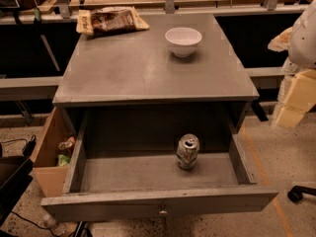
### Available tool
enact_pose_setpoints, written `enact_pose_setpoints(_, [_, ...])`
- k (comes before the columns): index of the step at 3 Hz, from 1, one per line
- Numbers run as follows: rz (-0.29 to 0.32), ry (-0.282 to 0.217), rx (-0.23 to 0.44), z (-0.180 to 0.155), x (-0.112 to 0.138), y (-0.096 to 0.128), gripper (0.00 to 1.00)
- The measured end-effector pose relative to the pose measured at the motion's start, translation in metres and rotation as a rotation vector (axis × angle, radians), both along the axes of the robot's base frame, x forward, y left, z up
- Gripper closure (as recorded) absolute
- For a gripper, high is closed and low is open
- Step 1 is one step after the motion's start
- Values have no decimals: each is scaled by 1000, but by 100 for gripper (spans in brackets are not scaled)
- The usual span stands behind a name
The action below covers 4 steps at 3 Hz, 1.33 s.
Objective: Pick 7up can from top drawer and place on counter
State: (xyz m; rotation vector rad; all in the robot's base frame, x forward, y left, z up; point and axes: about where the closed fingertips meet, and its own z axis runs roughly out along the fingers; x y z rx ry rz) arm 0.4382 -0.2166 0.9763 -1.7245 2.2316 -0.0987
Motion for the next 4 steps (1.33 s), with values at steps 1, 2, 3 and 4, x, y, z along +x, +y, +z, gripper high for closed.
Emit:
enact_pose_setpoints(1, [0, 0, 0, 0, 0, 0, 0])
enact_pose_setpoints(2, [3, -9, 88, -9, 2, 0, 0])
enact_pose_setpoints(3, [44, -36, 269, -48, 9, 4, 0])
enact_pose_setpoints(4, [111, -104, 464, -82, 20, 23, 0])
